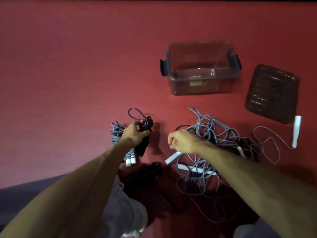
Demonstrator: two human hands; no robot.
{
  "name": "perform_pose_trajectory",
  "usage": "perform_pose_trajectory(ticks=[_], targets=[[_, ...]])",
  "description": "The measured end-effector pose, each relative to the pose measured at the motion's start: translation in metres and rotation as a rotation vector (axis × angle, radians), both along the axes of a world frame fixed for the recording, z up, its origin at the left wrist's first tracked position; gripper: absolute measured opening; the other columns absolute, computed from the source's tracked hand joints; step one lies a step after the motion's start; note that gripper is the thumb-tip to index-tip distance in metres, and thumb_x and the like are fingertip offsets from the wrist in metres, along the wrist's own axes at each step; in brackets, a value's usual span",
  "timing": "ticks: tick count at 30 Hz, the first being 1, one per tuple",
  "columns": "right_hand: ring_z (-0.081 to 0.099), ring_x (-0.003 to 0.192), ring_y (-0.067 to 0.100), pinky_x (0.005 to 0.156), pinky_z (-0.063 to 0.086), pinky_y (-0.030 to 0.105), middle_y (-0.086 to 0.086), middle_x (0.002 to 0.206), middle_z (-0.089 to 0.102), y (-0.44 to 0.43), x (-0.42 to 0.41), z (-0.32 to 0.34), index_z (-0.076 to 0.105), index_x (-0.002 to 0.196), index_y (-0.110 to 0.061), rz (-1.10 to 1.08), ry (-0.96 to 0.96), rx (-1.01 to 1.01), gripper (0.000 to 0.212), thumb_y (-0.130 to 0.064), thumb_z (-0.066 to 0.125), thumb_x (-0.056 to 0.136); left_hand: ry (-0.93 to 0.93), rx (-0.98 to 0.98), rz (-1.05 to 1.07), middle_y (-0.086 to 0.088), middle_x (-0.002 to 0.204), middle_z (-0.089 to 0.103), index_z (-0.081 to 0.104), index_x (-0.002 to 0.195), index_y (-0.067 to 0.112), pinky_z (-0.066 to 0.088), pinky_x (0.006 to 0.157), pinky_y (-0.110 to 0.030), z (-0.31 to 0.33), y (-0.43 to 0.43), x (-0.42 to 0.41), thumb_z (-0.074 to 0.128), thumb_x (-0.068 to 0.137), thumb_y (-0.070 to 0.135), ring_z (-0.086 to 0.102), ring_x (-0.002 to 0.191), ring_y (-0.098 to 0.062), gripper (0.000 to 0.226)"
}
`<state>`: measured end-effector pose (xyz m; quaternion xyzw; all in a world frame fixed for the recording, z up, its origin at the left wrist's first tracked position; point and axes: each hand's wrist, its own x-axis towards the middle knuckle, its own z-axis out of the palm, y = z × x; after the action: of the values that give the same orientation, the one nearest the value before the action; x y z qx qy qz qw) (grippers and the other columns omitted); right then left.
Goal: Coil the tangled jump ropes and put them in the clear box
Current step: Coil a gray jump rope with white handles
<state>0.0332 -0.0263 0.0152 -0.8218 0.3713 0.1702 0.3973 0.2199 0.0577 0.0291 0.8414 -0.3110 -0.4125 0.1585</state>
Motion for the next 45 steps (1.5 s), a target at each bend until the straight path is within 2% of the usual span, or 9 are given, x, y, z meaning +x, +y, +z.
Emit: perform_pose_trajectory(ticks=[5,9,16,23,27,33,36,42,45], targets=[[0.053,0.108,0.022,0.089,0.046,0.036,0.002,0.110,0.059,0.017,-0.003,-0.040,0.064,0.105,-0.017,0.419,0.185,-0.167,0.020,-0.018,0.066,0.086,-0.140,0.090,-0.012,-0.018,0.130,0.040,0.052,0.126,0.004,0.042,0.098,-0.036,-0.034,0.016,-0.009,0.076,0.082,0.031,0.053,0.111,-0.035,0.057],[0.048,0.114,0.022,0.094,0.040,0.036,0.002,0.112,0.056,0.024,-0.003,-0.049,0.059,0.108,-0.015,0.457,0.189,-0.288,0.019,-0.012,0.060,0.089,-0.272,0.001,0.091,-0.026,0.133,0.035,0.035,0.128,-0.007,0.035,0.106,-0.041,-0.041,0.022,-0.022,0.081,0.076,0.028,0.042,0.122,-0.039,0.077],[0.056,0.082,0.018,0.071,0.042,0.031,-0.005,0.087,0.060,0.001,-0.003,-0.011,0.057,0.091,-0.020,0.063,-0.065,-0.081,0.013,-0.008,0.060,0.089,-0.117,-0.164,0.067,-0.015,0.106,0.060,0.061,0.103,0.006,0.044,0.087,-0.031,-0.016,-0.001,-0.025,0.059,0.086,0.010,0.058,0.100,-0.031,0.017],[0.054,0.075,0.011,0.071,0.043,0.026,0.001,0.079,0.061,-0.020,-0.022,0.077,0.066,0.090,-0.004,-0.363,-0.405,-0.045,0.008,-0.003,0.068,0.083,0.237,-0.224,-0.091,-0.011,0.067,0.064,0.058,0.094,0.007,0.039,0.041,-0.021,0.076,-0.044,-0.053,0.052,0.098,0.036,0.057,0.045,-0.025,0.030],[0.059,0.080,0.012,0.079,0.050,0.036,0.000,0.081,0.065,-0.027,-0.040,0.131,0.066,0.085,-0.006,-0.462,-0.558,-0.100,0.006,-0.004,0.070,0.081,0.243,-0.375,-0.238,-0.012,0.067,0.065,0.061,0.093,0.004,0.045,0.044,-0.026,0.151,-0.051,-0.070,0.060,0.094,0.038,0.058,0.049,-0.027,0.034],[0.057,0.074,0.011,0.067,0.044,0.015,0.004,0.084,0.063,-0.027,-0.059,0.219,0.067,0.090,-0.006,-0.536,-0.738,-0.233,0.013,0.003,0.069,0.082,0.020,-0.665,-0.362,-0.004,0.069,0.070,0.059,0.080,0.016,0.055,0.062,-0.033,0.239,-0.053,-0.095,0.066,0.090,0.025,0.066,0.060,-0.019,0.015],[0.058,0.070,0.005,0.069,0.047,0.019,-0.002,0.080,0.066,-0.028,-0.069,0.262,0.069,0.091,-0.011,-0.557,-0.845,-0.352,0.009,-0.012,0.073,0.083,0.037,-0.820,-0.272,0.003,0.063,0.067,0.059,0.079,0.018,0.046,0.054,-0.021,0.279,-0.054,-0.109,0.064,0.090,0.019,0.058,0.050,-0.003,0.013],[0.055,0.074,0.008,0.071,0.041,0.026,-0.005,0.079,0.063,-0.023,-0.098,0.308,0.067,0.088,-0.017,-0.718,-0.891,-0.417,0.020,-0.028,0.052,0.098,0.217,-1.056,-0.054,-0.005,0.058,0.061,0.058,0.078,0.009,0.050,0.053,-0.028,0.349,-0.050,-0.120,0.055,0.091,0.005,0.056,0.050,-0.020,0.013],[0.060,0.068,0.015,0.065,0.042,0.023,-0.003,0.066,0.061,-0.015,-0.114,0.318,0.063,0.079,-0.017,-0.723,-0.902,-0.245,0.032,-0.033,0.045,0.101,0.348,-1.126,0.083,-0.012,0.061,0.057,0.055,0.080,0.006,0.049,0.048,-0.025,0.366,-0.043,-0.120,0.051,0.089,0.002,0.056,0.049,-0.023,0.011]])
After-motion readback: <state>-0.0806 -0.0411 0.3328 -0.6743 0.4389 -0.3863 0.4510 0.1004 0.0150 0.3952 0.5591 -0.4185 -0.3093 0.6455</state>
